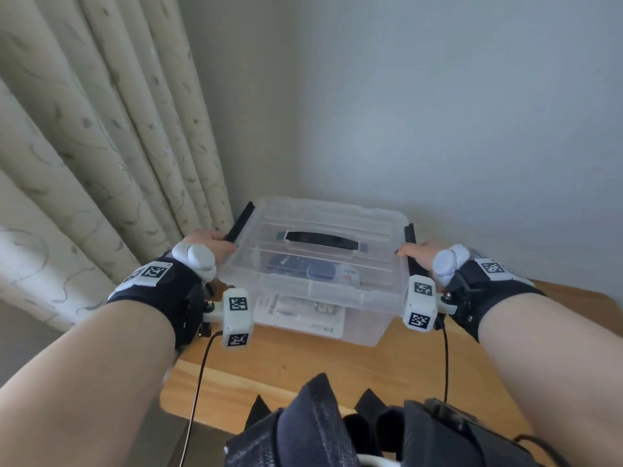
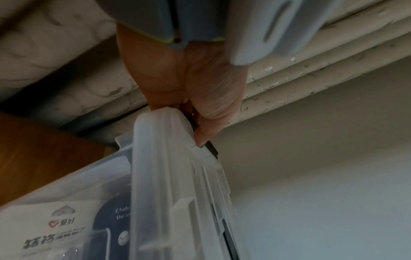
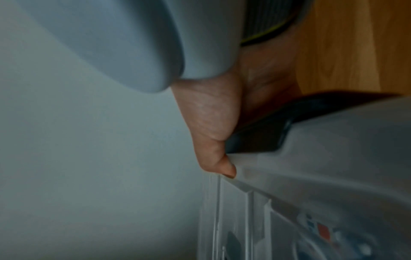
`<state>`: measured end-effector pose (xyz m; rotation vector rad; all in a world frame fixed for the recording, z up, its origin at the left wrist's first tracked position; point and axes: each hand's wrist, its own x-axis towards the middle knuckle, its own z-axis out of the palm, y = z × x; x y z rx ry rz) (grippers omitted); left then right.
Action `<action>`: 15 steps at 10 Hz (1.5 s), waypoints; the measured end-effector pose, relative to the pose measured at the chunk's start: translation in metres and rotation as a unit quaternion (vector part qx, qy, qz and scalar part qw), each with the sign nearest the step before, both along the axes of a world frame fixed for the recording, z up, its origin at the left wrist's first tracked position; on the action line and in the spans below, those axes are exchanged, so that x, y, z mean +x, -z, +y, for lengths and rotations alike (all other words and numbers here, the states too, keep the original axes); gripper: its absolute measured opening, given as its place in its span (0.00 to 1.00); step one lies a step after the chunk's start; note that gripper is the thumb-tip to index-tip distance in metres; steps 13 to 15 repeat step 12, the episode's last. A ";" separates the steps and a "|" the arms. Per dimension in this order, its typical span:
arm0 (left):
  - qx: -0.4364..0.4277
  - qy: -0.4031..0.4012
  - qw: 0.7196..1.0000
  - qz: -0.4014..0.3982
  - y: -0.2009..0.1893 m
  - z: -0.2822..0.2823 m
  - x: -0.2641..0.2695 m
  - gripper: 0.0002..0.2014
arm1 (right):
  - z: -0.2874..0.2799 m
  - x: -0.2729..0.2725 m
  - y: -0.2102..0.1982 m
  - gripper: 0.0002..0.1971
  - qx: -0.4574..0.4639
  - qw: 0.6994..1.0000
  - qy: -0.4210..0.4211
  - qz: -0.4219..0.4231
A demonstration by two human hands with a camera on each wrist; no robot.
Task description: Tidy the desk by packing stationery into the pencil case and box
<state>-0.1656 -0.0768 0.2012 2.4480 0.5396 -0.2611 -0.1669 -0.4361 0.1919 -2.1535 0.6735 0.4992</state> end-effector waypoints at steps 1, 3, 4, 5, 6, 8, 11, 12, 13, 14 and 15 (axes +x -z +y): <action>0.017 0.005 1.000 -0.021 -0.023 -0.010 -0.002 0.13 | -0.004 -0.006 -0.025 0.28 -0.032 0.999 -0.013 -0.026; 0.051 0.041 0.990 -0.122 -0.098 -0.015 -0.010 0.09 | -0.005 -0.015 -0.103 0.21 -0.088 0.987 -0.010 -0.135; 0.037 0.035 0.985 -0.165 -0.132 -0.007 -0.016 0.10 | 0.005 -0.014 -0.141 0.22 -0.089 0.976 -0.005 -0.199; 0.060 0.033 0.974 -0.217 -0.162 0.001 -0.026 0.13 | 0.014 -0.012 -0.176 0.23 -0.092 0.968 -0.006 -0.235; 0.049 0.030 0.966 -0.253 -0.181 0.007 -0.027 0.14 | 0.022 -0.014 -0.200 0.23 -0.099 0.959 0.001 -0.264; 0.047 0.006 0.945 -0.325 -0.239 0.019 -0.031 0.14 | 0.041 -0.011 -0.264 0.23 -0.096 0.944 0.006 -0.314; -0.082 -0.068 0.893 -0.437 -0.279 0.048 -0.029 0.09 | 0.086 0.001 -0.311 0.24 -0.004 0.928 -0.046 -0.369; -0.061 -0.118 0.868 -0.479 -0.281 0.064 -0.012 0.28 | 0.084 0.012 -0.308 0.25 0.130 0.927 -0.054 -0.348; -0.061 -0.118 0.868 -0.479 -0.281 0.064 -0.012 0.28 | 0.084 0.012 -0.308 0.25 0.130 0.927 -0.054 -0.348; -0.061 -0.118 0.868 -0.479 -0.281 0.064 -0.012 0.28 | 0.084 0.012 -0.308 0.25 0.130 0.927 -0.054 -0.348; -0.061 -0.118 0.868 -0.479 -0.281 0.064 -0.012 0.28 | 0.084 0.012 -0.308 0.25 0.130 0.927 -0.054 -0.348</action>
